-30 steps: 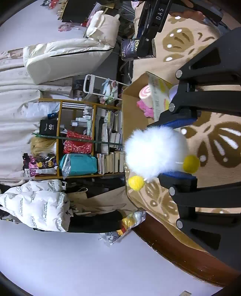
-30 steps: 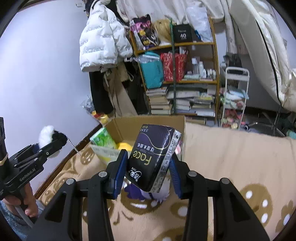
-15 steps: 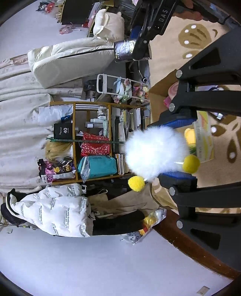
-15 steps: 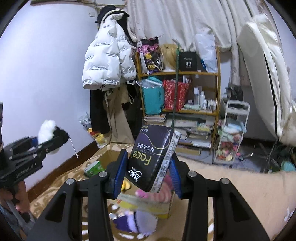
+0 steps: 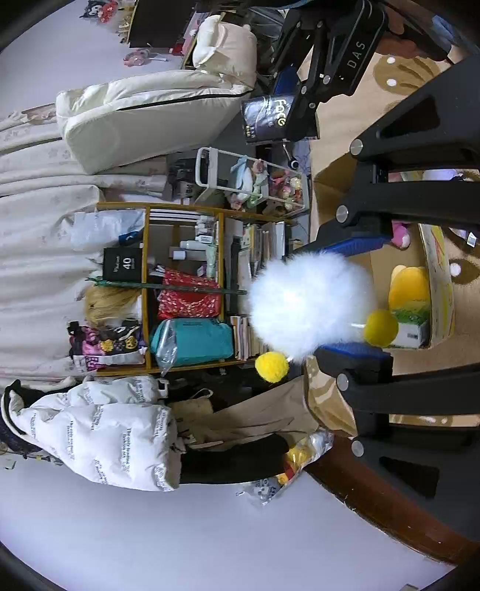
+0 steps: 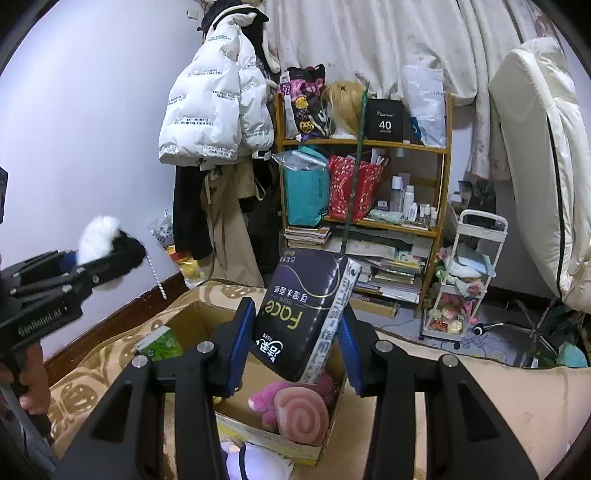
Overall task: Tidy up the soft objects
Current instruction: 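Lift the pompom and black tissue pack and carry both over the box, then open both tools to drop the pompom and black tissue pack into the box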
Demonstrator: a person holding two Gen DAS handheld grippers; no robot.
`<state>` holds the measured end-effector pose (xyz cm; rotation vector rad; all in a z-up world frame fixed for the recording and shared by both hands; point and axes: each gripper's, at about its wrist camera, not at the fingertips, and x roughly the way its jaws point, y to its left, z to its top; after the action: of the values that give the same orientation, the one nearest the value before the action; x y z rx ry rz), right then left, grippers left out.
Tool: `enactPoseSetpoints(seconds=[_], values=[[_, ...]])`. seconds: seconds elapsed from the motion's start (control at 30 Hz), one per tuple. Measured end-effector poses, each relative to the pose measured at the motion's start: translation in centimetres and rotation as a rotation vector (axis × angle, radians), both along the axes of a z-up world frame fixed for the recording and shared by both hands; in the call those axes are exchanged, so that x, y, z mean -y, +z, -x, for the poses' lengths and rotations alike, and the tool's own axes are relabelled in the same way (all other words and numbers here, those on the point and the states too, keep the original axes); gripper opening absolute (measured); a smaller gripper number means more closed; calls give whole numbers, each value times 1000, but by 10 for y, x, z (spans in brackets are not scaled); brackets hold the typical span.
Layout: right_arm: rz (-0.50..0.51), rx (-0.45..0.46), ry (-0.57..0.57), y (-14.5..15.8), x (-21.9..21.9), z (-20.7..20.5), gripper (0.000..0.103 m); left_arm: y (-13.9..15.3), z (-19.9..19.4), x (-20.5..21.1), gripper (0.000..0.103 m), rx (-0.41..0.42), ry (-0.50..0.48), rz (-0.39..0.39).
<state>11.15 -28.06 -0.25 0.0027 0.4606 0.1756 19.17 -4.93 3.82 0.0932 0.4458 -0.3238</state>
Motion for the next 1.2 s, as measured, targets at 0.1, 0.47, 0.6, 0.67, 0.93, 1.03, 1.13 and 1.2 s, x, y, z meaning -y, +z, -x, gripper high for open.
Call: enactPoseSetpoints(seconds=[0.1, 0.47, 0.6, 0.67, 0.93, 1.03, 1.13, 1.2], values=[[-7, -16, 1, -9, 1, -5, 46, -12, -4, 7, 38, -23, -14, -2], [-44, -76, 5, -36, 7, -21, 46, -39, -13, 31, 39, -89, -58, -37], [-88, -96, 15, -44, 12, -26, 47, -49, -12, 35, 39, -114, -76, -53], [-116, -117, 20, -49, 15, -29, 47, -54, -11, 37, 39, -121, -74, -58], [-154, -182, 30, -64, 18, -32, 48, -64, -11, 42, 45, -154, -74, -79], [-153, -188, 33, -64, 18, -30, 48, -63, -8, 40, 55, -147, -57, -81], [-159, -191, 36, -62, 19, -27, 52, -61, -6, 36, 56, -155, -48, -79], [-173, -188, 37, -60, 20, -24, 58, -60, -4, 33, 58, -161, -41, -73]])
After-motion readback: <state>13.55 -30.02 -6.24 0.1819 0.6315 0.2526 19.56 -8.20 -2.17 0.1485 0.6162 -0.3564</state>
